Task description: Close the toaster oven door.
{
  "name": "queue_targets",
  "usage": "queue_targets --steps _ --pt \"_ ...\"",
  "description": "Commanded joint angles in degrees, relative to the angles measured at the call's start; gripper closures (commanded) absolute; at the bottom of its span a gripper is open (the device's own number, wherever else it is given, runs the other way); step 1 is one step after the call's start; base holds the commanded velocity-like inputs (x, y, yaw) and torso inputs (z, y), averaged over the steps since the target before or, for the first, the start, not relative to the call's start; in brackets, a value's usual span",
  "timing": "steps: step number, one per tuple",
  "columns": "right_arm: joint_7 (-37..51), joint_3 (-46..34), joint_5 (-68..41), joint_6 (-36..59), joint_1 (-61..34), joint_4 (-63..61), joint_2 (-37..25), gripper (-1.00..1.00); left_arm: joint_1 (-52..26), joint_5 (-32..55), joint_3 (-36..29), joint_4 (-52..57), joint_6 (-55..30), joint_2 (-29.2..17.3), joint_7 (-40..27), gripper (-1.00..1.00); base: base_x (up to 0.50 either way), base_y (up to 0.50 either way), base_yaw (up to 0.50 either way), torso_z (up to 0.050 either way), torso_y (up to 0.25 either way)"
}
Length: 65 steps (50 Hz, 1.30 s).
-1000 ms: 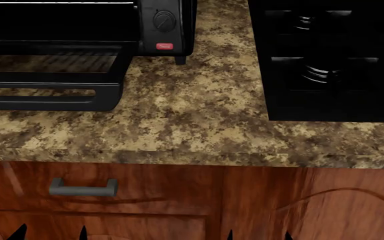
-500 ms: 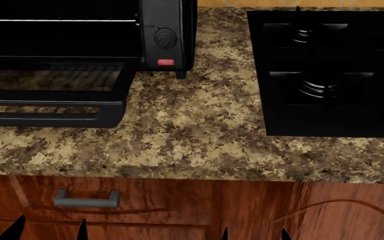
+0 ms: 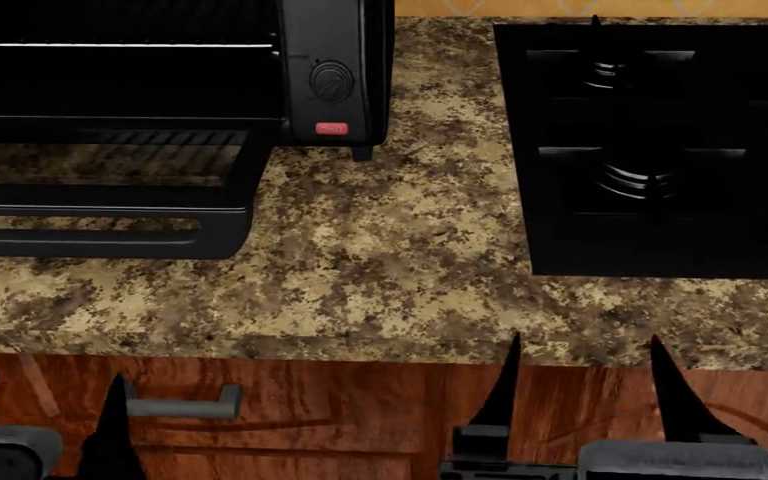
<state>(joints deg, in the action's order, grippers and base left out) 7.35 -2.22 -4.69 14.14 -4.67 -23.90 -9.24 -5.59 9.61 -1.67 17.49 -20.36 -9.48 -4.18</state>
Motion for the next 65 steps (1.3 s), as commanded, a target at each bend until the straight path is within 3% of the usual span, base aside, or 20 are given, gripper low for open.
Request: queue_targets --steps 1,2,9,20,47,65 --pt "0.31 7.04 -3.49 21.42 -15.71 -20.48 -7.28 -1.00 -10.38 4.95 3.81 8.65 -15.52 -5.83 0.52 -1.00 0.00 0.00 0.00 0.000 0.000" --pt "0.23 7.52 -3.82 22.96 -17.26 -21.35 -7.87 -1.00 -11.21 3.33 2.21 8.56 -16.55 -7.15 0.38 -1.00 0.00 0.00 0.00 0.000 0.000" --pt "-0.80 11.20 -7.37 38.32 -31.54 -28.58 -13.35 -1.00 -22.51 9.72 7.13 7.55 -28.69 -9.39 1.36 -1.00 0.00 0.00 0.00 0.000 0.000" --pt "-0.80 15.47 -11.69 53.66 -44.96 -35.72 -18.24 -1.00 -29.76 11.74 8.50 5.69 -33.61 -12.50 2.79 -1.00 0.00 0.00 0.00 0.000 0.000" --pt "10.18 15.03 -26.91 52.29 -44.25 -35.77 -25.54 -1.00 -28.21 13.32 8.28 8.41 -34.51 -12.88 3.18 -1.00 0.00 0.44 0.00 0.000 0.000" --pt "14.38 14.38 -31.18 48.83 -42.04 -34.86 -28.66 -1.00 -27.89 13.53 7.60 7.68 -33.83 -12.87 3.38 -1.00 0.00 0.50 0.00 0.000 0.000"
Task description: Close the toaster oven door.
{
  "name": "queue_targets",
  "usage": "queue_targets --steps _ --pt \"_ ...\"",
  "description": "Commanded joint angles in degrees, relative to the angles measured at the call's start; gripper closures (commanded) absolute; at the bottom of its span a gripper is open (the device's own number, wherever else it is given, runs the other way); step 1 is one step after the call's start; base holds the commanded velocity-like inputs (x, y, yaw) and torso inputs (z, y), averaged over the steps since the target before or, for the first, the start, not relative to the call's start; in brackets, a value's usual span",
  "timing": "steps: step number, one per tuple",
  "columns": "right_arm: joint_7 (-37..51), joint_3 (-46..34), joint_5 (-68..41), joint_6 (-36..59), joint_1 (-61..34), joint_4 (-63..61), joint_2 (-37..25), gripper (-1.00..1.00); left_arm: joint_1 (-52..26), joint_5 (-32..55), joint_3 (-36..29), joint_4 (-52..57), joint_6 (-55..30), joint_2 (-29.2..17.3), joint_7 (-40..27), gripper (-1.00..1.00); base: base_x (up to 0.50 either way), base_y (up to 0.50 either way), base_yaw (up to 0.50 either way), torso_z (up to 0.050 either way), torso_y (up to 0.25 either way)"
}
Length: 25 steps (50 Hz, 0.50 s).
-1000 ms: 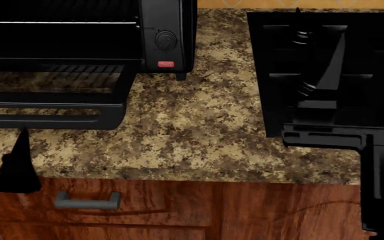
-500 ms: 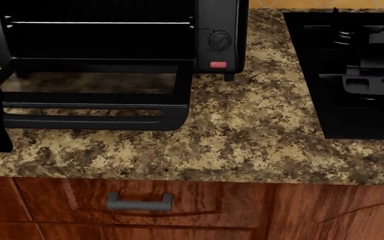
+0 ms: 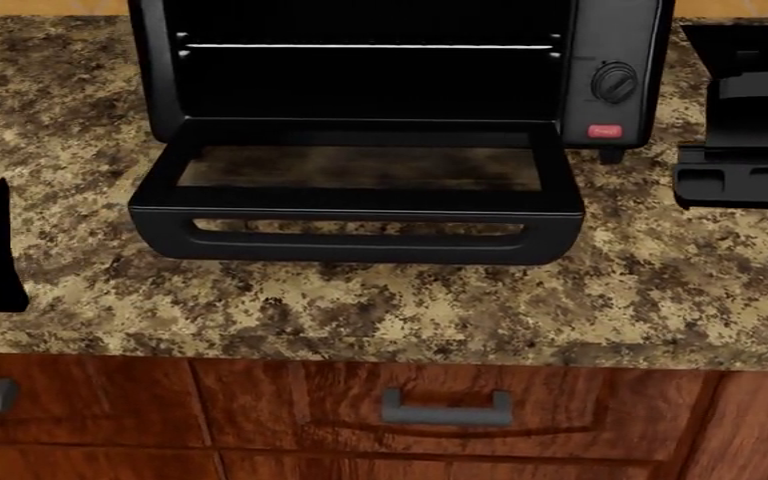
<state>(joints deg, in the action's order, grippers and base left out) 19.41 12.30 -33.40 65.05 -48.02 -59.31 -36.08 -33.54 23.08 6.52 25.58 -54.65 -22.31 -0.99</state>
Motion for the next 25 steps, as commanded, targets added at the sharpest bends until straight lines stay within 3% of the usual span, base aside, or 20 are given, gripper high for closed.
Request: queue_targets --steps 1,5,25 --pt "2.35 -0.03 -2.56 -2.30 1.51 0.54 -1.90 -1.00 0.02 0.04 -0.68 -0.47 0.50 -0.04 0.18 -1.00 0.00 0.50 0.00 0.000 0.000" --pt "3.15 0.69 -4.19 -1.21 1.22 0.46 -1.99 -1.00 0.14 -0.13 -1.05 -0.93 1.14 0.11 0.23 -1.00 0.07 0.12 0.00 0.000 0.000" --pt "5.90 2.36 -8.28 -1.75 2.39 -0.08 -4.63 -1.00 0.27 0.28 -1.52 -0.78 1.34 0.05 0.14 -1.00 0.50 0.00 0.00 0.000 0.000"
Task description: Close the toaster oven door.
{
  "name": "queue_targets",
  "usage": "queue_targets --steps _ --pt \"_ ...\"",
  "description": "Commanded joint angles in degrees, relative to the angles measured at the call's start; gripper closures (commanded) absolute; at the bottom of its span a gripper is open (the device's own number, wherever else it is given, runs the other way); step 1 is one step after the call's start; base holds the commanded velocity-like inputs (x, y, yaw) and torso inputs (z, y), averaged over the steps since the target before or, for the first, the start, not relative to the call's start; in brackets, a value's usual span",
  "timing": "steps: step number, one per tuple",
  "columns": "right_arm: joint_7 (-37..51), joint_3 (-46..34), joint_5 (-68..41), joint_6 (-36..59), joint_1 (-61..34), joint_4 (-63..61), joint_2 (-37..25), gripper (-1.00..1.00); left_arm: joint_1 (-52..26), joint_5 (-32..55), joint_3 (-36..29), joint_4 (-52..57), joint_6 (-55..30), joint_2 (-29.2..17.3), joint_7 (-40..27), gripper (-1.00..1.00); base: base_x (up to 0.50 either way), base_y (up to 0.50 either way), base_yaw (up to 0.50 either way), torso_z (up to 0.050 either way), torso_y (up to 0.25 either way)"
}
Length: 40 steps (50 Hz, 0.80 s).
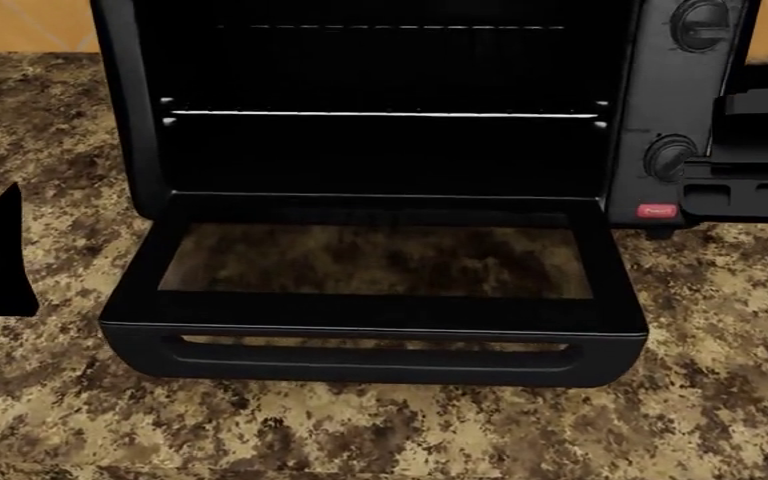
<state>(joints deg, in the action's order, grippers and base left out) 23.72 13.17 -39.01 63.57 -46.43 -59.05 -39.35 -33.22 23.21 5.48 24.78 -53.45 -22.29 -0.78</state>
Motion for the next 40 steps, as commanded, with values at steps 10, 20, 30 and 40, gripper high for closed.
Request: queue_targets --steps 10,20,30,40 --pt "3.93 0.48 -4.66 -0.52 -0.34 0.05 -2.51 -1.00 0.01 0.67 0.11 0.40 -0.23 -0.01 -0.34 -1.00 0.50 0.00 0.00 0.000 0.002" --pt "5.82 2.22 -8.78 -0.52 -0.92 -0.32 -3.80 -1.00 2.27 -7.58 -5.56 -4.88 16.81 -6.90 6.07 -1.00 0.00 0.00 0.00 0.000 0.000" --pt "9.56 2.28 -13.66 -2.31 -1.38 -0.35 -6.39 -1.00 4.04 -25.85 -16.26 -15.10 46.82 -22.48 13.71 -1.00 0.00 0.00 0.00 0.000 0.000" --pt "12.04 1.95 -16.71 -3.18 -2.06 -0.20 -8.22 -1.00 -2.38 -42.45 -26.94 -35.79 77.78 -28.82 14.26 -1.00 0.00 0.00 0.00 0.000 0.000"
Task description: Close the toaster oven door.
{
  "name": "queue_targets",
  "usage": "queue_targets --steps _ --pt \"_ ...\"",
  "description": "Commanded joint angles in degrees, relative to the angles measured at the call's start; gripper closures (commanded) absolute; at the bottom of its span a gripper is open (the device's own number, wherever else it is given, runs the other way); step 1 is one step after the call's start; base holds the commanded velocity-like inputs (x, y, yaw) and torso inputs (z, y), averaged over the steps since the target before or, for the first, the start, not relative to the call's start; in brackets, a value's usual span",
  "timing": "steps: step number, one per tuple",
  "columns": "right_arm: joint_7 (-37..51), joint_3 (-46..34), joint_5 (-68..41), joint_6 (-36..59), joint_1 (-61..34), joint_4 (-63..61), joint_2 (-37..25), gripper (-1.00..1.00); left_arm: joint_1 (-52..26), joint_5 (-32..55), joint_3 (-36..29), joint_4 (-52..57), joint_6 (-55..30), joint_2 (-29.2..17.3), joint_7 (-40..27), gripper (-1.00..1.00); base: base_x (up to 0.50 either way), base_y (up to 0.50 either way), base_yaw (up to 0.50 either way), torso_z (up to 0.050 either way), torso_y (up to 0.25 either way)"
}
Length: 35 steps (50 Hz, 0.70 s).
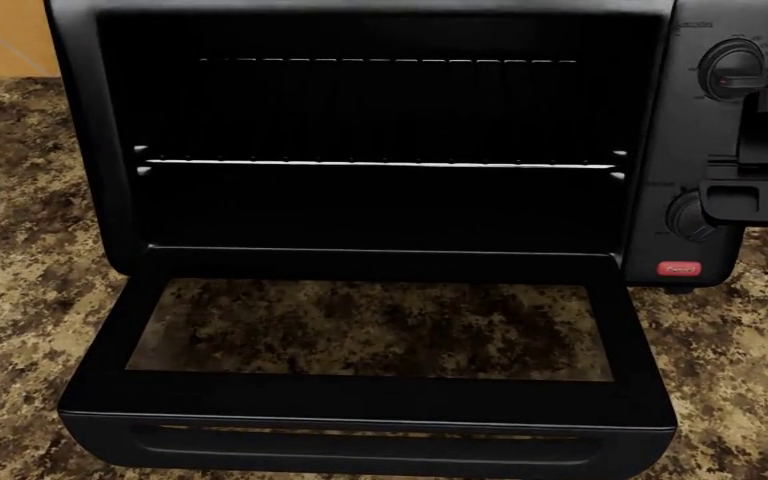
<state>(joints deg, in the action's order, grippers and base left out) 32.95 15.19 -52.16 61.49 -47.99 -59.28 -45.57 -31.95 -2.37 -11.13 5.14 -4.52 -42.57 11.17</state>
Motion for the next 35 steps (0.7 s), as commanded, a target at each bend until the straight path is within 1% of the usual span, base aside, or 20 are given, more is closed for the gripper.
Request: queue_targets --steps 1,8,12,16,24,31,35 --pt "3.23 0.23 -4.21 -1.13 -0.46 -0.07 -2.26 -1.00 -4.09 -18.59 -11.15 -16.88 29.94 -9.22 2.56 -1.00 0.00 0.00 0.00 0.000 0.000" --pt "4.11 0.20 -4.74 -2.77 0.58 0.16 -3.58 -1.00 -6.88 -25.50 -14.82 -20.10 34.13 -11.66 4.44 -1.00 0.00 0.00 0.00 0.000 0.000" --pt "4.72 0.40 -5.25 -3.42 1.16 0.18 -4.24 -1.00 -6.40 -26.53 -15.45 -20.98 33.93 -12.22 4.87 -1.00 0.00 0.00 0.00 0.000 0.000" --pt "5.27 0.64 -5.77 -4.03 1.76 0.22 -4.88 -1.00 -6.77 -27.85 -16.86 -21.76 35.93 -12.19 5.10 -1.00 0.00 0.00 0.00 0.000 0.000" --pt "6.02 0.71 -6.44 -5.25 2.65 0.36 -5.99 -1.00 -8.40 -28.89 -18.71 -24.60 37.54 -9.47 4.77 -1.00 0.00 0.00 0.00 0.000 0.000" --pt "6.51 0.95 -6.80 -6.16 3.72 0.44 -6.83 -1.00 -13.16 -31.20 -21.31 -30.24 40.75 -5.59 4.13 -1.00 0.00 0.00 0.00 0.000 0.000" --pt "7.09 1.37 -7.26 -6.61 4.41 0.32 -7.44 -1.00 -13.84 -32.42 -22.44 -31.89 42.06 -5.04 3.73 -1.00 0.00 0.00 0.00 0.000 0.000"
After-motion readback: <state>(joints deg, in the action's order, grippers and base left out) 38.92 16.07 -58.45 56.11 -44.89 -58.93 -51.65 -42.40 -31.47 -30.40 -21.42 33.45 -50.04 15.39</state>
